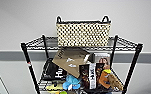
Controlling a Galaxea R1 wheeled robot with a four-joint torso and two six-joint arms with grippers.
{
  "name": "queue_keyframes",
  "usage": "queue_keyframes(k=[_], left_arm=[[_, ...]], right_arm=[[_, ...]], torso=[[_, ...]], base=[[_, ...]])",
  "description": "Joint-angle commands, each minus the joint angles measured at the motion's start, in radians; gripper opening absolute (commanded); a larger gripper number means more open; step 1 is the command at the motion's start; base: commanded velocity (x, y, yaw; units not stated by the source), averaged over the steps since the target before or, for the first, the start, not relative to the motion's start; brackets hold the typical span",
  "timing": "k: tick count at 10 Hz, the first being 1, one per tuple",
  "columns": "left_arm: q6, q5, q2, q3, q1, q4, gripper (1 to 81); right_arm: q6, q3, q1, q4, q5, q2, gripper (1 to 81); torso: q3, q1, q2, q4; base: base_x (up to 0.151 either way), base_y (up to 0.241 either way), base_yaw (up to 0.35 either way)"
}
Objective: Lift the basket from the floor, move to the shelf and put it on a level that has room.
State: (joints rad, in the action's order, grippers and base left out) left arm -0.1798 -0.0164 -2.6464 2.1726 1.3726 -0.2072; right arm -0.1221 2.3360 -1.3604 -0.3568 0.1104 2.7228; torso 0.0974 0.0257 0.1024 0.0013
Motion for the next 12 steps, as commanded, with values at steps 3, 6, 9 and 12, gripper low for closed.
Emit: queue_keyframes(k=[3,6,9,12], left_arm=[[0.008,0.049,-0.176,0.243,-0.025,0.057,81.1],[0.01,0.049,-0.265,0.374,-0.003,0.068,81.1],[0.01,0.05,-0.343,0.492,0.007,0.104,81.1],[0.01,0.059,-0.426,0.612,0.009,0.138,81.1]], right_arm=[[-0.019,0.215,-0.016,0.042,0.005,0.157,81.1],[-0.019,0.292,-0.035,0.091,0.005,0.232,81.1],[-0.019,0.328,-0.059,0.111,0.0,0.281,81.1],[-0.017,0.358,-0.072,0.115,-0.017,0.312,81.1]], torso=[[0.0,0.0,0.0,0.0],[0.0,0.0,0.001,0.0],[0.0,-0.001,0.001,0.0],[-0.001,-0.001,0.001,0.0]], base=[[0.0,0.0,0.0],[0.0,0.0,0.0],[0.0,0.0,0.0],[0.0,0.0,0.0]])
